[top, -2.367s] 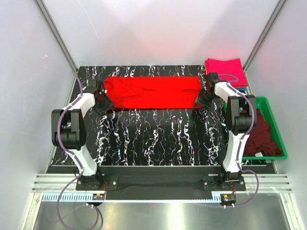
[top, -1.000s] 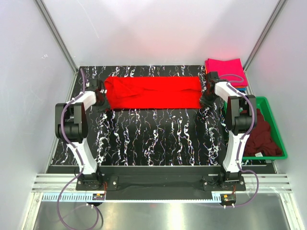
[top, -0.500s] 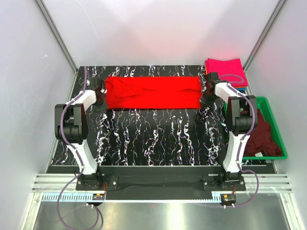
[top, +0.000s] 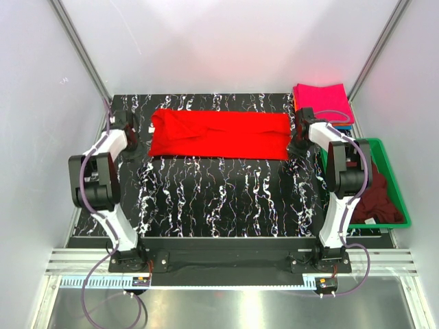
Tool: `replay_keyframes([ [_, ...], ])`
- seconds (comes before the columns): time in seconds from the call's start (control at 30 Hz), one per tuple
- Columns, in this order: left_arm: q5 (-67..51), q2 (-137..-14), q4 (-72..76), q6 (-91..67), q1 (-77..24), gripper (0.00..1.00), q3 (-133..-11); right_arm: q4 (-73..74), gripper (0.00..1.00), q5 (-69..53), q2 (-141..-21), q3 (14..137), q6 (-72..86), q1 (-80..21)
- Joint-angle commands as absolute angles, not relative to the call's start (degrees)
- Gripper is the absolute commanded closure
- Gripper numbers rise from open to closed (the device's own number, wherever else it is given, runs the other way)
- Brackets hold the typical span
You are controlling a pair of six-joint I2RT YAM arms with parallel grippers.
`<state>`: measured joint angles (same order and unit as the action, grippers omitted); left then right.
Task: Fold and stack the t-shirts
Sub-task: Fold the tshirt
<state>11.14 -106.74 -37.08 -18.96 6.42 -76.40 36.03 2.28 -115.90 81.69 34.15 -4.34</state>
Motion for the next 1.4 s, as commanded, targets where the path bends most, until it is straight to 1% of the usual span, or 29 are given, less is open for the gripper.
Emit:
replay_keyframes([
  [0.0,-8.6,-98.7,-25.7,-21.5,5.5,0.54,-69.1,38.0,1.0,2.5,-113.3,80.6,33.0,-4.1],
  [0.03,-10.5,-97.8,-23.9,-22.2,5.4,0.54,-65.2,38.1,1.0,2.5,-112.9,80.4,33.0,-4.1],
  [0.07,-12.9,-97.3,-22.3,-23.2,5.3,0.54,-63.8,38.1,1.0,2.7,-112.7,79.9,32.8,-4.1],
  [0.17,-12.0,-97.6,-20.7,-23.5,4.6,0.52,-62.4,37.9,1.0,3.1,-111.8,78.9,32.3,-4.1],
  [0.37,-5.2,-103.4,-23.4,-22.8,4.6,0.5,-66.9,37.7,1.0,2.6,-110.8,77.9,31.5,-4.1],
  [0.63,-3.6,-109.3,-24.7,-18.3,4.7,0.49,-78.0,38.6,1.0,1.5,-109.3,76.9,30.7,-4.1],
  [0.73,-3.3,-111.9,-27.1,-17.4,4.7,0.59,-80.8,38.8,1.0,1.3,-108.3,75.7,30.8,-4.1],
  [0.77,-3.4,-112.4,-27.9,-17.1,4.6,0.7,-81.3,38.8,1.0,1.4,-108.1,75.4,30.8,-4.1],
  [0.87,-2.2,-112.2,-30.4,-17.0,4.6,0.83,-80.2,39.5,1.0,1.0,-106.9,74.4,31.3,-4.1],
  [0.97,-0.4,-109.3,-30.3,-15.9,4.7,0.91,-77.3,39.6,1.0,0.2,-105.3,72.7,31.9,-4.1],
  [1.0,-0.2,-108.6,-30.4,-15.6,4.7,0.97,-76.7,39.6,1.0,0.2,-104.9,72.3,32.0,-4.0],
  [1.03,1.7,-107.5,-30.6,-14.7,4.7,1.0,-76.4,39.6,1.0,0.2,-104.0,71.3,32.0,-4.1],
  [1.2,3.2,-104.2,-31.7,-11.8,4.7,1.0,-74.4,40.3,1.0,-1.8,-100.0,68.0,32.4,-4.1],
  [1.23,3.3,-102.6,-31.9,-11.1,4.7,0.98,-73.3,40.3,1.0,-2.6,-99.2,66.5,33.0,-4.1],
  [1.27,3.0,-101.8,-32.0,-11.0,4.7,0.91,-72.3,40.2,1.0,-3.0,-98.5,65.7,33.3,-4.1],
  [1.33,2.9,-100.7,-32.8,-10.9,4.7,0.72,-70.1,40.1,1.0,-3.9,-96.2,63.3,34.3,-4.2],
  [1.37,3.0,-99.8,-34.2,-11.2,4.7,0.7,-69.5,40.1,1.0,-4.2,-95.6,62.6,34.5,-4.1],
])
